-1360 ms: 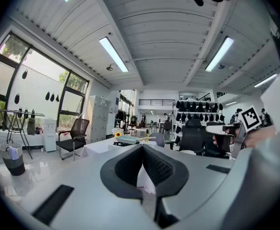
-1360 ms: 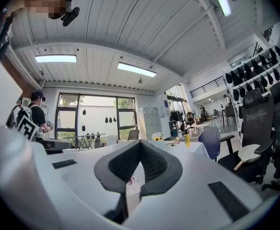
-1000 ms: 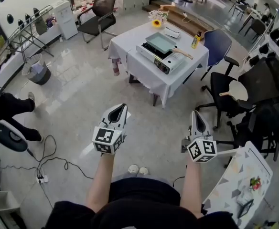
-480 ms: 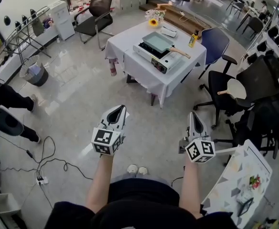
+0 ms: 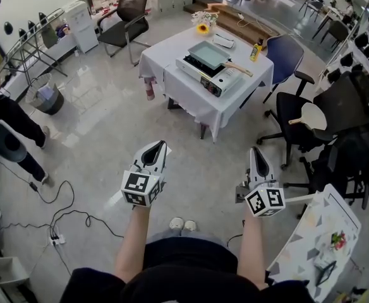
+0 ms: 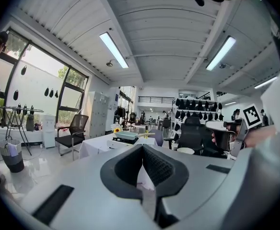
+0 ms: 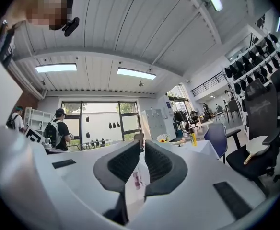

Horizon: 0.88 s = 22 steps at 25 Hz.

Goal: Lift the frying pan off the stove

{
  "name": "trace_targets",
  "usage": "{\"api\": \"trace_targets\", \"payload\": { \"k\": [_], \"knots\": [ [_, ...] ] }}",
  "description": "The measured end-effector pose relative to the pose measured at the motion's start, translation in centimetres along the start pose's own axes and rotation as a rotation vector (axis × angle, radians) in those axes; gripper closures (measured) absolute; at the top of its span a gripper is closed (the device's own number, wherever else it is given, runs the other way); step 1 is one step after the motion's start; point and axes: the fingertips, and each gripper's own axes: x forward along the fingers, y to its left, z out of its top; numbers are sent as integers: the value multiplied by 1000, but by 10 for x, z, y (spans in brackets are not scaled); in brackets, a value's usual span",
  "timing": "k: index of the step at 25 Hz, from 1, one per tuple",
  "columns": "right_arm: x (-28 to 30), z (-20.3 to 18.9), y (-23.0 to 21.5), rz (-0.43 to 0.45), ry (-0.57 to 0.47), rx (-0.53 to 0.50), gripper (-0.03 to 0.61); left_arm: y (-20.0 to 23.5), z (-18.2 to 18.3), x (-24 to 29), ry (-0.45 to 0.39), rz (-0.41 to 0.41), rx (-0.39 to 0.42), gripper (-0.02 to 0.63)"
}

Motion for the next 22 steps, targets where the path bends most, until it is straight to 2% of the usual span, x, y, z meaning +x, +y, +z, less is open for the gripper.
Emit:
{"api": "trace_targets", "payload": {
  "k": [12,17,22],
  "knots": [
    [14,-6,18,42,-12,18,390,19,-10,1,18,-6,-17,594],
    [17,-11,19,63,-36,-8,348,29,-16,4,17,-19,-20,594],
    [20,-10,5,37,-51,-5,333,46,-23,7,31,-2,-19,594]
  ]
}}
